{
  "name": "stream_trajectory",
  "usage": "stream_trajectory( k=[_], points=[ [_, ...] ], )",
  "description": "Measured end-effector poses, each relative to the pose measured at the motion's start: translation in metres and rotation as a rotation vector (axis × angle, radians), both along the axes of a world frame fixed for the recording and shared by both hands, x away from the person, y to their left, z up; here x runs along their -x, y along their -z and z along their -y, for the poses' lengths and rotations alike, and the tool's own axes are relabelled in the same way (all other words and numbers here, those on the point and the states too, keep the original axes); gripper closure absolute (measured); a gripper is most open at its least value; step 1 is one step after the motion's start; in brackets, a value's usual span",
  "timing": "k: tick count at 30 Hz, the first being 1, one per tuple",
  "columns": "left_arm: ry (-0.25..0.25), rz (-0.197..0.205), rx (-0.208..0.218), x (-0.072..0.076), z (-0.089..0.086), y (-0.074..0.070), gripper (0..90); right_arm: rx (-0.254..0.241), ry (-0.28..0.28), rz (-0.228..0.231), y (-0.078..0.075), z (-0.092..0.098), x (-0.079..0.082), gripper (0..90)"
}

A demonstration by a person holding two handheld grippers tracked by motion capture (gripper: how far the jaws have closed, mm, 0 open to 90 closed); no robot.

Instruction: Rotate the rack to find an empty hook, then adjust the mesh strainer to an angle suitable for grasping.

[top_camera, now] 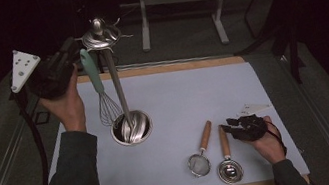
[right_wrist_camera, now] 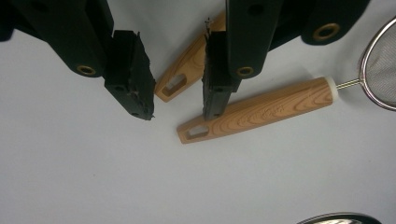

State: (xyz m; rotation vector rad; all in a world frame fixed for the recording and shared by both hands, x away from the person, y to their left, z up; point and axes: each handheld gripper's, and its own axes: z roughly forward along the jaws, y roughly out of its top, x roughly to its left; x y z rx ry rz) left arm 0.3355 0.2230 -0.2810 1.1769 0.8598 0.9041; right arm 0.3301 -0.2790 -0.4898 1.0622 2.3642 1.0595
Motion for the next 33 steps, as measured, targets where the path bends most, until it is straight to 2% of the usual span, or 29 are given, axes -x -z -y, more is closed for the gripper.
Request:
stream_trajectory(
  k=[4,9,12,22,27,31,33],
  points=[
    [-0.008,-0.011,-0.021,0.001,-0.004,0.005,89.7,0.002,0.001,0.0,0.0,0.001,0.0,63.3],
    [-0.019,-0.03,-0.016,0.001,-0.013,0.014,88.9,0.003,0.007,-0.003,0.001,0.003,0.0,63.2],
    [-0.032,-0.041,-0.029,0.002,-0.016,0.019,88.4,0.004,0.01,-0.006,0.001,0.003,0.001,63.2],
    [-0.05,-0.112,-0.075,0.002,-0.027,0.044,86.6,0.003,0.014,-0.007,0.001,0.004,0.002,63.2],
    [-0.036,-0.145,-0.11,0.007,-0.028,0.058,85.0,0.004,0.016,-0.01,0.002,0.005,0.002,63.3],
    [-0.008,-0.169,-0.116,0.013,-0.029,0.069,83.2,0.008,0.009,-0.008,0.001,0.003,0.003,63.2],
    [0.006,-0.184,-0.136,0.017,-0.028,0.076,82.7,0.009,0.011,-0.01,0.002,0.003,0.003,63.2]
  ],
)
